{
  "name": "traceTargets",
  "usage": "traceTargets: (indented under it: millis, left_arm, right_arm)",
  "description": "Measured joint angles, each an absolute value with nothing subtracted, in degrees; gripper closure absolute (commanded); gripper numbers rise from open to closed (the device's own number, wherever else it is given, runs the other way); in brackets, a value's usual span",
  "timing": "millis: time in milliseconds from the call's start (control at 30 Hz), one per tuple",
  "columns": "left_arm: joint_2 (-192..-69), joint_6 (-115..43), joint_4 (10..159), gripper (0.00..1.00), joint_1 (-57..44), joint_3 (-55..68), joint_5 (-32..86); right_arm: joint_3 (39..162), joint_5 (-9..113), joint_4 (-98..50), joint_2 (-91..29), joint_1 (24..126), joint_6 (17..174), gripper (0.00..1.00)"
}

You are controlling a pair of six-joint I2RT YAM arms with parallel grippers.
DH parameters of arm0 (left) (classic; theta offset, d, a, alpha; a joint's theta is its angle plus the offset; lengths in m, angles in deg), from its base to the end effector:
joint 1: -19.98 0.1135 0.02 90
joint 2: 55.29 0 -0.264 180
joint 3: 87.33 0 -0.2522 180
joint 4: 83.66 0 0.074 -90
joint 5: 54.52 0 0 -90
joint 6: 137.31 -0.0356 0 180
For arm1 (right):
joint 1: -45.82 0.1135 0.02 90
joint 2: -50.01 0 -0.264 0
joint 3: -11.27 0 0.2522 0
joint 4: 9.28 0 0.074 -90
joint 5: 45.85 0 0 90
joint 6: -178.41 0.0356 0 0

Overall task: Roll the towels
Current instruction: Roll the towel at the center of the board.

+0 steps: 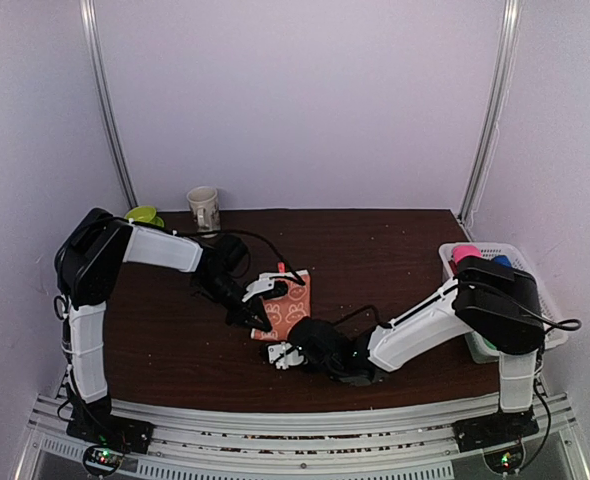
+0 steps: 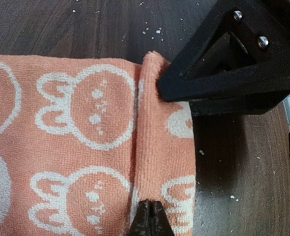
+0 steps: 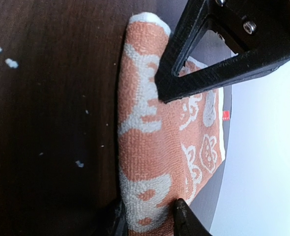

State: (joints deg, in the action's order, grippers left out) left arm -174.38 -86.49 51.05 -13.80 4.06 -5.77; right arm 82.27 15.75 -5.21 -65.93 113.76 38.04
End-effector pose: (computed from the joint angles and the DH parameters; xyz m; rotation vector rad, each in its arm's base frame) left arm 0.3115 -0.2366 0.1186 1.7040 2.0916 -0.9973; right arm 0.1635 0.3585 0.1038 -1.7564 1.3449 -0.3961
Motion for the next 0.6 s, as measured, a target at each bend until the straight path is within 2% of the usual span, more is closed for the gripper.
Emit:
traceTargets:
  millis: [100, 167, 267, 400, 600]
  left_arm:
    - [-174.38, -86.68, 50.98, 1.0, -13.69, 4.13, -5.9]
    - [-174.38, -86.77, 50.94, 1.0, -13.67, 4.17, -5.97]
    - [-174.38, -86.92, 50.83, 1.0, -13.58, 4.17, -6.12]
    - [-174.14, -87.34, 50.29, 1.0, -13.43, 4.28, -6.1]
    - [-172.02, -87.89, 47.92, 0.66, -12.7, 4.94, -4.39]
  right_arm:
    - [83.36, 15.2, -5.45, -66.79, 113.17, 37.8, 0.68]
    - [83.97, 15.09, -5.74, -67.25, 112.88, 37.63, 0.73]
    - [85.11, 15.14, -6.85, -68.12, 112.73, 37.52, 0.87]
    - [86.99, 15.66, -9.67, -69.08, 112.64, 37.54, 1.0]
    - [91.12, 19.01, -16.64, -69.21, 112.25, 39.48, 1.0]
